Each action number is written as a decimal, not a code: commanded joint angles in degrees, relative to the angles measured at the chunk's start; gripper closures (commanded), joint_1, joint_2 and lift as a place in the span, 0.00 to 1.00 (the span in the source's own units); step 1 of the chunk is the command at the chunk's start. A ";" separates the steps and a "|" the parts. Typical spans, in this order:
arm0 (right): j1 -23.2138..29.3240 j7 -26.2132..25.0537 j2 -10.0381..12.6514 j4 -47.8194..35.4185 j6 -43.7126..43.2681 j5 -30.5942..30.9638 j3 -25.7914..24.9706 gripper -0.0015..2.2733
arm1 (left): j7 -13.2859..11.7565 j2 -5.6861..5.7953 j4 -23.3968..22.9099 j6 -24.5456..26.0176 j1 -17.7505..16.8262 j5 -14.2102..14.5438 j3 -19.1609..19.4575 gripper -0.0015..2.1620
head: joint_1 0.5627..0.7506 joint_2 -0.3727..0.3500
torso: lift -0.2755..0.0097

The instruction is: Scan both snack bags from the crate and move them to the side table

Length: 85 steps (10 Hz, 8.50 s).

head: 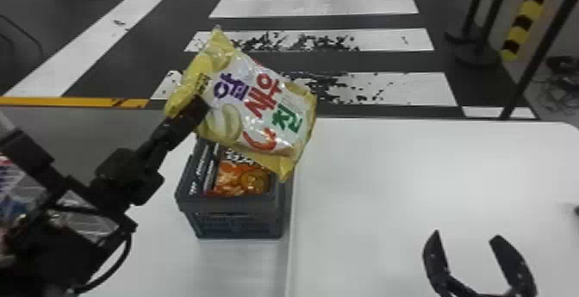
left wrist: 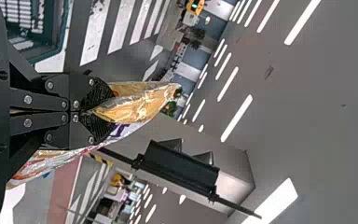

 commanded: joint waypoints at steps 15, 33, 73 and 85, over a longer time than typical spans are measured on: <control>2.11 0.00 0.18 -3.76 0.56 -0.82 -3.24 0.05 | 6.20 -4.76 41.15 -3.34 -23.94 -23.58 -48.66 0.34 | 0.70 0.03 | 0.62; -2.72 5.28 0.35 -16.50 48.02 -18.58 -13.52 0.05 | 26.50 7.81 2.39 -38.85 16.31 -37.82 -21.15 0.02 | 0.70 0.39 | 0.62; -9.93 -0.61 -14.41 -28.54 82.48 45.58 8.45 0.99 | 23.60 8.34 11.36 -43.77 16.67 -29.56 -19.31 0.03 | 0.70 0.29 | 0.62; -6.41 4.31 -13.71 -36.63 76.33 13.33 10.82 0.03 | 23.16 8.52 12.50 -43.94 16.23 -28.94 -19.31 0.03 | 0.70 0.73 | 0.62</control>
